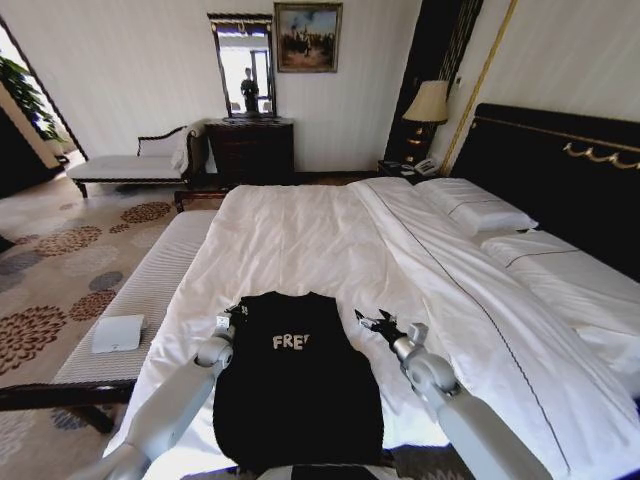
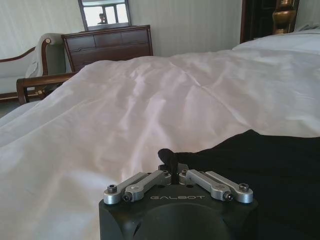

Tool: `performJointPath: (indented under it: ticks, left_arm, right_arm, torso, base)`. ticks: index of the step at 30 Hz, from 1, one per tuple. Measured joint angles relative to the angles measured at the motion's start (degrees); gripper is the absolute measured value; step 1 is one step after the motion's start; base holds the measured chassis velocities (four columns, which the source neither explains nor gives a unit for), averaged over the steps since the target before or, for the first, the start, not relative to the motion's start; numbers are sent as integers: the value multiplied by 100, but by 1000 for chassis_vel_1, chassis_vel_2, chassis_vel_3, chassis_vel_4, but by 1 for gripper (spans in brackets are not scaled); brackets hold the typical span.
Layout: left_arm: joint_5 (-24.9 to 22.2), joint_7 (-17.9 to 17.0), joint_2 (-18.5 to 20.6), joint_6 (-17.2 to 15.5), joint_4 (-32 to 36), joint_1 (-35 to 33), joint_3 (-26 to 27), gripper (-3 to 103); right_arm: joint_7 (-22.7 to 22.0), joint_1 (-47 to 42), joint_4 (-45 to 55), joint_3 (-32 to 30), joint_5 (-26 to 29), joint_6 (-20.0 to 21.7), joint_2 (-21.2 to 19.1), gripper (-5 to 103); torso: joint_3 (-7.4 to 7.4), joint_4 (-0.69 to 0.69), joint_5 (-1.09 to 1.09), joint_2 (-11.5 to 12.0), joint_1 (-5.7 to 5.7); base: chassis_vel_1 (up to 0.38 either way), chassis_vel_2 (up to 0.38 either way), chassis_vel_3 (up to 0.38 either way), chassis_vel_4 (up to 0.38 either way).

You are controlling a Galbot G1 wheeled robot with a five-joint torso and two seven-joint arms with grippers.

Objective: Fold the clothes on the bed.

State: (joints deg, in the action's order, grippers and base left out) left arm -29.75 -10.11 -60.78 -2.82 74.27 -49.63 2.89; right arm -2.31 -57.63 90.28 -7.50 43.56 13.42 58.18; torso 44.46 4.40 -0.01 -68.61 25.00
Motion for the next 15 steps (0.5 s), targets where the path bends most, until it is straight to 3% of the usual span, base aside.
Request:
performJointPath:
  ticks: [3,7,15]
  left_arm:
    - [0,20,-5,21,-39,10,-16,2]
    - [-8,21,-29,23,-60,-7,-25,2]
    - [-61,27,-14,23,-52,12,-82,2]
  right_arm:
    - [71,336,-436,323,-35,-18,165,100]
    - [89,761,-1021,577,-19,-82,816,100]
    - [69,992,-1348,523,353,-47,1031,100]
  torso:
    - [0,2,0,0,0]
    - [0,0,1,0,0]
    - [-1,2,0,0,-1]
  base:
    - [0,0,0,0]
    - [0,0,0,0]
    - [0,0,0,0]
